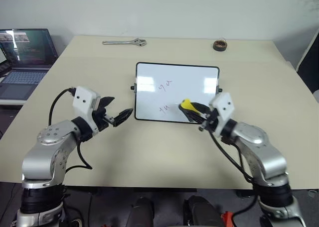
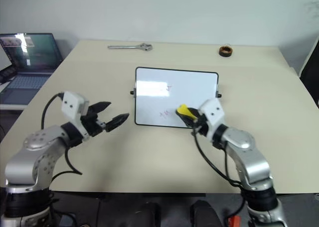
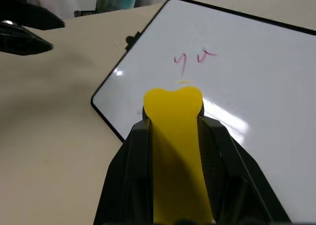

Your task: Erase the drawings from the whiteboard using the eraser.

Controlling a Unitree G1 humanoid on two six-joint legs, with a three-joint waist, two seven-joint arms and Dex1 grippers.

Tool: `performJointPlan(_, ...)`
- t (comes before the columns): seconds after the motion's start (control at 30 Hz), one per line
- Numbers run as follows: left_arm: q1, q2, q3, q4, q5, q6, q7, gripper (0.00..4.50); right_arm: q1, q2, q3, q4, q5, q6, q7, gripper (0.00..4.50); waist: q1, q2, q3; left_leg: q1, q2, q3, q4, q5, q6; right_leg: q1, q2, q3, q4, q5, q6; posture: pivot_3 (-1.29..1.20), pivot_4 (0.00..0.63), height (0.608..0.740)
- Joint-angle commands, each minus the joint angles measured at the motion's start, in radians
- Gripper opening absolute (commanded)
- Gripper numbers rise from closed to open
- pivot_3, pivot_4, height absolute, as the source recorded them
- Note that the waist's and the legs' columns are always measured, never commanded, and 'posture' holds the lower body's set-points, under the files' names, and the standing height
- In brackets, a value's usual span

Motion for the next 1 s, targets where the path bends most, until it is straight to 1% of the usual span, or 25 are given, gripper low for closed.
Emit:
performJointPlan(0.03, 0.001, -0.013, 0.017, 0.020, 0.021, -0.097, 0.016, 4.50, 0.077, -0.041, -0.080, -0.056, 0.037, -0.066, 0.017, 0.96, 0.002, 0.000, 0.000, 0.000, 0.000, 0.000, 0.000, 0.000, 0.000, 0.000, 0.000, 0.000, 0.000, 0.000, 0.000, 0.00, 0.150, 0.740)
performJointPlan(0.17, 0.020, -0.050, 0.048, 0.060, 0.022, -0.146, 0.068, 4.50, 0.149, -0.064, -0.097, -0.061, 0.033, -0.111, 0.007, 0.96, -0.002, 0.000, 0.000, 0.000, 0.000, 0.000, 0.000, 0.000, 0.000, 0.000, 0.001, 0.000, 0.000, 0.000, 0.000, 0.00, 0.150, 0.740)
performJointPlan(0.27, 0.019, -0.060, 0.042, 0.090, 0.027, -0.167, 0.088, 4.50, 0.123, -0.067, -0.066, -0.043, 0.015, -0.130, -0.004, 0.96, -0.009, 0.000, 0.000, 0.001, 0.000, 0.001, 0.000, 0.000, 0.000, 0.000, 0.002, 0.001, 0.001, 0.000, 0.000, 0.00, 0.150, 0.740)
performJointPlan(0.37, -0.001, -0.053, 0.010, 0.066, 0.034, -0.154, 0.096, 4.50, 0.017, -0.051, -0.025, 0.028, -0.013, -0.151, -0.020, 0.96, -0.013, 0.000, 0.000, 0.001, 0.000, 0.001, 0.000, 0.000, 0.000, 0.000, 0.004, 0.001, 0.001, 0.000, 0.000, 0.00, 0.150, 0.740)
performJointPlan(0.53, -0.031, -0.046, -0.006, 0.025, 0.033, -0.113, 0.121, 4.50, -0.180, -0.008, 0.083, 0.228, -0.145, -0.243, -0.086, 0.96, -0.010, -0.001, 0.000, 0.001, 0.000, 0.001, 0.000, 0.000, 0.000, 0.000, 0.005, 0.001, 0.001, 0.000, -0.001, 0.00, 0.150, 0.740)
performJointPlan(0.67, -0.076, -0.023, -0.048, -0.024, 0.030, 0.001, 0.148, 4.50, -0.380, 0.060, 0.202, 0.500, -0.298, -0.334, -0.160, 0.96, -0.011, -0.001, 0.000, 0.000, 0.000, 0.001, 0.000, 0.000, 0.000, -0.001, 0.004, 0.001, 0.001, 0.001, -0.001, 0.00, 0.150, 0.740)
performJointPlan(0.83, -0.132, 0.019, -0.104, -0.022, 0.041, 0.060, 0.125, 4.50, -0.544, 0.123, 0.226, 0.757, -0.363, -0.413, -0.213, 0.96, -0.011, -0.001, 0.000, -0.001, 0.000, 0.001, 0.000, 0.000, 0.000, -0.002, 0.004, 0.001, 0.001, 0.001, -0.001, 0.00, 0.150, 0.740)
performJointPlan(1.0, -0.174, 0.040, -0.138, 0.011, 0.039, 0.068, 0.082, 4.50, -0.626, 0.165, 0.245, 0.901, -0.398, -0.468, -0.217, 0.96, -0.010, -0.001, 0.000, -0.001, 0.000, 0.001, 0.000, 0.000, 0.000, -0.002, 0.004, 0.000, 0.002, 0.001, -0.001, 0.00, 0.150, 0.740)
